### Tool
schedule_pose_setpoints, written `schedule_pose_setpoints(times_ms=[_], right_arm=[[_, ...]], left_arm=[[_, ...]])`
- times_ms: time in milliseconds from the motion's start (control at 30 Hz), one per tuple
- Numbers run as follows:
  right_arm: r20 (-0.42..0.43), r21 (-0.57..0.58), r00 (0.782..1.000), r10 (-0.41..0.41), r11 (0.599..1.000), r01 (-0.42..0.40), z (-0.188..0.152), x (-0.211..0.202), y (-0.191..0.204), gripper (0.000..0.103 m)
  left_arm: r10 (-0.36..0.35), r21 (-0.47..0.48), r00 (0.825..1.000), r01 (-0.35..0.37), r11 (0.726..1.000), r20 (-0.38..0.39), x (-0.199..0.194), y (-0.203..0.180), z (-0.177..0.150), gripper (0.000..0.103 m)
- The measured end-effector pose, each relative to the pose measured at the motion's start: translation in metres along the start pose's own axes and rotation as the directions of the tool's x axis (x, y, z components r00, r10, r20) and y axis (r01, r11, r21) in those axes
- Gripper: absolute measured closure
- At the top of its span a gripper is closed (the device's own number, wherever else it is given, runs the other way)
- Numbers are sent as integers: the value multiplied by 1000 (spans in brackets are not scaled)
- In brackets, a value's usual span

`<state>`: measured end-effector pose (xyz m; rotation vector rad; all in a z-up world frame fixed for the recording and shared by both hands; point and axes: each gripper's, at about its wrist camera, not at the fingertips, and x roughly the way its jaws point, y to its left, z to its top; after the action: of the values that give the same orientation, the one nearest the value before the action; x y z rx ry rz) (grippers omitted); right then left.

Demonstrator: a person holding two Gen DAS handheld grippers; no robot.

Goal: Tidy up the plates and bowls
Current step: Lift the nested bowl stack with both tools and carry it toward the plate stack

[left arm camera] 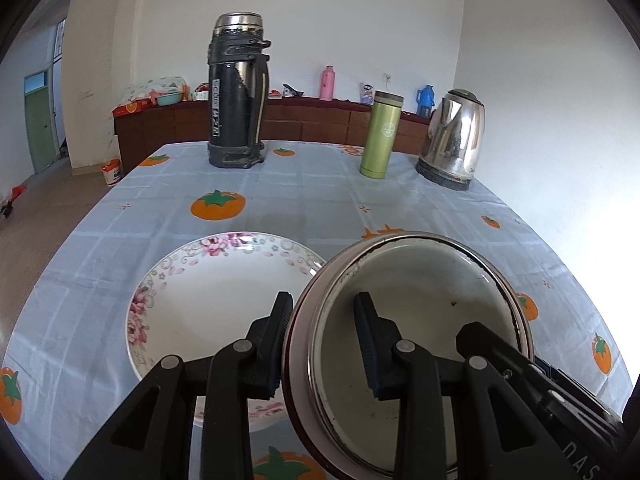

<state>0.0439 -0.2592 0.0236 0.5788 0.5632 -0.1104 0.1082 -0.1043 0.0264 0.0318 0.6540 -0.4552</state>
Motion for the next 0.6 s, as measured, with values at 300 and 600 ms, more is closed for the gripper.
schedule_pose_setpoints(times_ms=[300,600], right_arm=[[0,-13,1000,14,1000,-14,1,4,15,68],[5,-12,1000,15,1000,-15,2,1,17,68]], left_arm=[[6,-17,1000,-5,1000,21,-5,13,4,70],[4,-18,999,-3,1000,35,-12,15,5,69]])
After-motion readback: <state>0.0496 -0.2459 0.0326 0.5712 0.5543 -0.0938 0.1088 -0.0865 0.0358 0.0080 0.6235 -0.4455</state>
